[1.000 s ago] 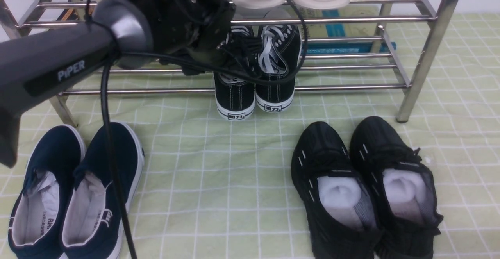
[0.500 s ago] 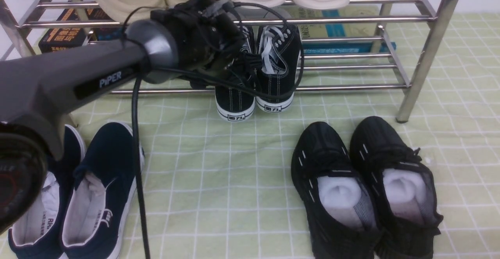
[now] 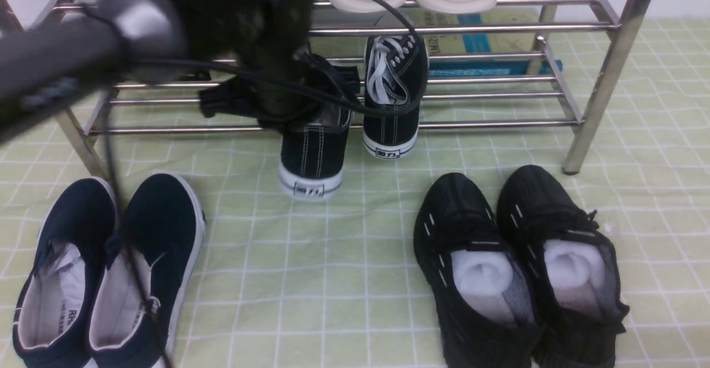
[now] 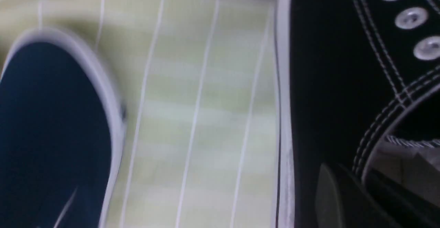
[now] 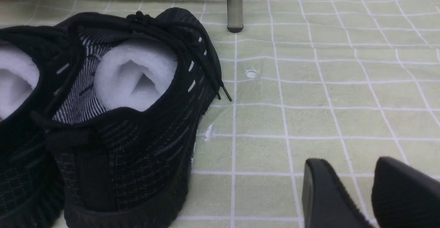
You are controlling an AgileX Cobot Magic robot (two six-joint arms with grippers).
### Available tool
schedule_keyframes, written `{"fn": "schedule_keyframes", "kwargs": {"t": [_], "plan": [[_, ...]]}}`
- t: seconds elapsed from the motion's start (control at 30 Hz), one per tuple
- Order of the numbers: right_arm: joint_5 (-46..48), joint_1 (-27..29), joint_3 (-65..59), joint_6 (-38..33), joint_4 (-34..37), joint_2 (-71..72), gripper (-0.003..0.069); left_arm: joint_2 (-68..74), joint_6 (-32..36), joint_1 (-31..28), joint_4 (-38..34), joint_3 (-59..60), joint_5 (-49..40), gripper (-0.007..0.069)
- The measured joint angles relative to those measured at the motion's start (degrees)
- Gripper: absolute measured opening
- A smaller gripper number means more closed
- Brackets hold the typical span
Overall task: Take the shoes off the shelf with your hand from the green coffee tablecloth.
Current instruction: 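Set the held shoe down on the floor in front of the rack with the left gripper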
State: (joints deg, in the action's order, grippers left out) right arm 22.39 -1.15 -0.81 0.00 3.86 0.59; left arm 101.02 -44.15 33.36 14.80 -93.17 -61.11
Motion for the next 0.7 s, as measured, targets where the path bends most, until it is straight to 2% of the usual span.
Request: {"fn": "schedule_keyframes", "kwargs": {"t": [0.2,0.43,0.57,0.7], "plan": [[0.00,0.00,0.00,0.00,0.00,0.00,0.0237,-5.91,8.04,0.06,-4.49,0.00,-9.64,0.0011],[0.00,0.00,0.00,0.00,0.00,0.00,0.0237,-13.34,9.12,0.06,-2.86,4.38,-9.64,0.0011],[0.00,0.00,0.00,0.00,0.00,0.00,0.0237,-17.10,6.36,0.06,-1.90,10.72,-9.64,0.0011],[0.00,0.00,0.00,0.00,0.00,0.00,0.0237,-21.11,-4.78,0.06,1.99,22.71,-8.71,0.0011]]}}
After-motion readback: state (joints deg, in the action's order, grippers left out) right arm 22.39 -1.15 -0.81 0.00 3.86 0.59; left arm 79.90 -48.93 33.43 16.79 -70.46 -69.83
